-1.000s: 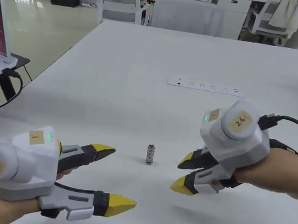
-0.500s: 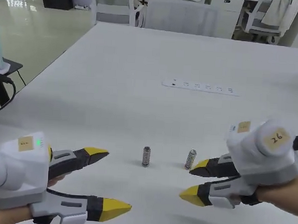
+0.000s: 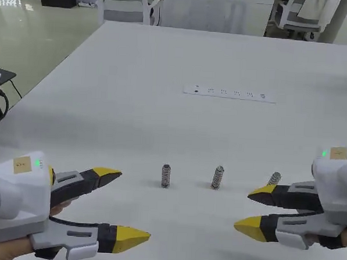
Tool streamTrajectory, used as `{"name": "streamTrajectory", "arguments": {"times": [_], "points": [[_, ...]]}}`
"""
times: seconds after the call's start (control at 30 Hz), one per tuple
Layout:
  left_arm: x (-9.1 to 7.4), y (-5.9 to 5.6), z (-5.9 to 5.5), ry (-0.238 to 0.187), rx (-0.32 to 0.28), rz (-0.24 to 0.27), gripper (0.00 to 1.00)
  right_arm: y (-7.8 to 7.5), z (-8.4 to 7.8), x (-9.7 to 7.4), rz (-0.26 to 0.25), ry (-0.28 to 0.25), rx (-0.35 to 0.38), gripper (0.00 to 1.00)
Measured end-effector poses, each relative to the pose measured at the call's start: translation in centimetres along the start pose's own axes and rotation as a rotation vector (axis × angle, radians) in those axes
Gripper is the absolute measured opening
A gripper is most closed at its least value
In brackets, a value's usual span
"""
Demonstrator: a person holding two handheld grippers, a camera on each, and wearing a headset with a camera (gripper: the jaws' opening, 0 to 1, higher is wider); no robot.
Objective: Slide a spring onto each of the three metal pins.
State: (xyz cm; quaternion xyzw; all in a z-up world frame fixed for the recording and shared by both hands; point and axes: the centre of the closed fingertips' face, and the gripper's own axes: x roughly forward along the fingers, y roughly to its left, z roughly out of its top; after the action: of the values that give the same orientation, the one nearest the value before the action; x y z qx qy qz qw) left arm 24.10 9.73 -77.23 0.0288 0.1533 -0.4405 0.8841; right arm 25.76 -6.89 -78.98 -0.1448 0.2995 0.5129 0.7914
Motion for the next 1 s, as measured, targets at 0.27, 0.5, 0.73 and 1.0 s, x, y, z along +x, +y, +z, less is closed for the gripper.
{"name": "streamTrajectory", "arguments": {"times": [0.27, 0.5, 0.73, 1.0], "points": [[0.0, 0.1, 0.1, -0.003, -0.005, 0.009, 0.72, -2.5, -1.5, -2.5, -0.085, -0.024, 0.062, 0.4], [0.0, -0.1, 0.3, -0.001, -0.003, 0.011, 0.73, -4.0, -2.8, -4.3, -0.143, -0.036, 0.063, 0.46], [0.1, 0.0, 0.2, 0.0, -0.005, 0.01, 0.73, -4.9, -3.6, -5.7, -0.18, -0.063, 0.08, 0.54], [0.2, 0.2, -0.1, 0.003, -0.011, 0.011, 0.73, -5.6, -3.9, -6.6, -0.213, -0.103, 0.079, 0.61]]}}
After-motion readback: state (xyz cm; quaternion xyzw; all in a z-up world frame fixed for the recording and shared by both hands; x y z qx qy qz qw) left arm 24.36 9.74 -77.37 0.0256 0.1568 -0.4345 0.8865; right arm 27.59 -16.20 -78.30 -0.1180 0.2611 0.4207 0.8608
